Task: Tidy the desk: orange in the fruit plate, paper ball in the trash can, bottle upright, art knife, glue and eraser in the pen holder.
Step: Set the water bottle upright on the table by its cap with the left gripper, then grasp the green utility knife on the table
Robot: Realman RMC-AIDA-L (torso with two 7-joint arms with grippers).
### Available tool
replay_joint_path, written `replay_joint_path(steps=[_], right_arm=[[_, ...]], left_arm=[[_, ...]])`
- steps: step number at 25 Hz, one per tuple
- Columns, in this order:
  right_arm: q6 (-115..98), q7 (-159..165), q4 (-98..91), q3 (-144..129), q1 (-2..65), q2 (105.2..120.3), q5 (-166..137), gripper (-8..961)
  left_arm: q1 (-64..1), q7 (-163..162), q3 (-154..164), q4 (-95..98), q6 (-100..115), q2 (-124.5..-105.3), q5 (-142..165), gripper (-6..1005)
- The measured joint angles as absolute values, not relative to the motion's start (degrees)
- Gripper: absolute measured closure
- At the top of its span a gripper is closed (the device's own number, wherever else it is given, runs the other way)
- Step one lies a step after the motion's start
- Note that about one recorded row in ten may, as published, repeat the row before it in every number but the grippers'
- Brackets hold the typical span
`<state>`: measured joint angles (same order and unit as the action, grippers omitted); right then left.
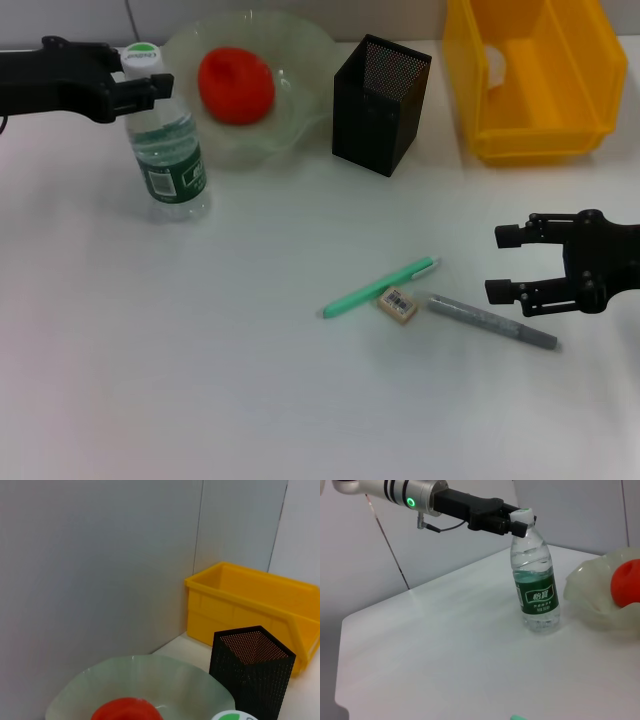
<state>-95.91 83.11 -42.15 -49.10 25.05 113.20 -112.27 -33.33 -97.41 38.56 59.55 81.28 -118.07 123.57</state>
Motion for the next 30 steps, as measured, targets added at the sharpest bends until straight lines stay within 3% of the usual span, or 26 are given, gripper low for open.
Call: replay_joint_path(steps=[19, 27, 30], right_arm=[[-96.0, 83.23, -42.63, -49.13, 25.05, 113.2, -112.33, 137], [-95.97, 83.23, -42.63, -49.1, 25.05, 113.2, -112.32, 138], [-95.96, 83.23, -42.63, -48.84, 25.05, 113.2, -112.32, 138]], left_arm=[[-31.84, -96.7, 38.77, 57.99, 79.71, -118.18, 119.44, 498], [-31.64, -96.64, 38.49, 59.41, 81.76, -117.94, 117.66, 244], [-30.92, -97.76, 37.8, 61.35, 88.01, -116.22, 108.49, 153]])
